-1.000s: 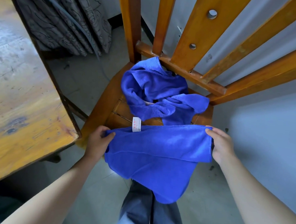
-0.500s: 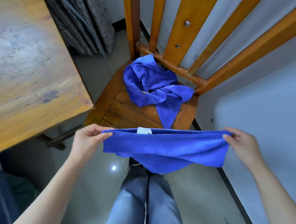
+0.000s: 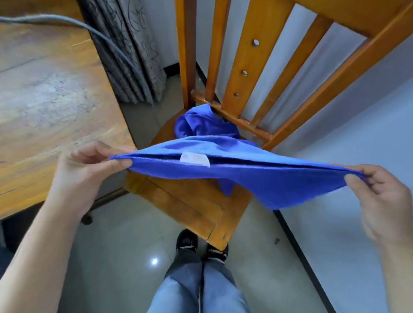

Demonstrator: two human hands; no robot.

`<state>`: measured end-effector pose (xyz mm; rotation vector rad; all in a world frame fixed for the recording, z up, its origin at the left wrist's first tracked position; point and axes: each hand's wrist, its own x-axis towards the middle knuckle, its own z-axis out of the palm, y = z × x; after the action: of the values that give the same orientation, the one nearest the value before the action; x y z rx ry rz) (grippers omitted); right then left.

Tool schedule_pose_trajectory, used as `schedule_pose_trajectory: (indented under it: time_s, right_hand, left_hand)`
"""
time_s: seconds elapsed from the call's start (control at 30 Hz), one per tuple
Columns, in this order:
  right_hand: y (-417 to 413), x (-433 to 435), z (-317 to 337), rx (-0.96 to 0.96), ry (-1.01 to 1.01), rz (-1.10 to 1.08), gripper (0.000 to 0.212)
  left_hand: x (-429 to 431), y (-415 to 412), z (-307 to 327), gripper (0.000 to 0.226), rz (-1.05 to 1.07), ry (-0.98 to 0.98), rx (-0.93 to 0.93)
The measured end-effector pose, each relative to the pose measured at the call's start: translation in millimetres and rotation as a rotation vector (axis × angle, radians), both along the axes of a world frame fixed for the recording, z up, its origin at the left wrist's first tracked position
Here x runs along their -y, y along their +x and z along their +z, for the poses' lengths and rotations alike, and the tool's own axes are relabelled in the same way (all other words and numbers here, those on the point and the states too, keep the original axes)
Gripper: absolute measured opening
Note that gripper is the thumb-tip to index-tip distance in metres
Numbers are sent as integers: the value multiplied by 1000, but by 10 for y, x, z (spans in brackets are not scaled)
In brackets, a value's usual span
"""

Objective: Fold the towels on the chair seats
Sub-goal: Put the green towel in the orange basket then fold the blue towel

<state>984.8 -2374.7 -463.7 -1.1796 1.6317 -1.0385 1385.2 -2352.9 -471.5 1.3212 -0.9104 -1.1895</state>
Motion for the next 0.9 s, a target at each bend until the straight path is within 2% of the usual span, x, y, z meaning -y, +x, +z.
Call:
schedule_pose_trajectory:
  time_s: [0.1,0.2,0.33,0.5,0.63,0.73,0.77,0.8,0.83,0.87,0.9]
  right_hand:
    - [4,12,-67,96,-12,-37,65]
    - [28,55,-54,187,-33,-97,48]
    - [77,122,-143,159,5,-38,43]
    - [154,123,-41,182,48,-16,51]
    - [131,44,70,253,189,47,27]
    - [84,60,7,297,400,190,21]
    - [63,83,-46,288,480,245,11]
    - [58,110,-93,250,556,271,17]
    - [18,135,-199,211,601,300,37]
    - [18,165,-270,183,640,295,45]
    - [36,206,-365,148,635,269,35]
  left_hand:
    - [-38,-24,8,34,-8,11,14]
    - [-41,15,-15,33,-27,-17,26]
    - [-12,64,-52,38,52,29,-82]
    - [-57,0,93,17,49,12,-52]
    - [-179,93,189,27,124,42,-60]
    - [-219,120,167,13,96,154,-31]
    - [-212,122,127,7,88,231,-10]
    - [-214,146,31,18,92,297,38]
    - [-212,155,-54,27,77,359,90]
    - [-203,155,-148,29,61,403,141]
    - [-183,132,-220,26,51,438,189]
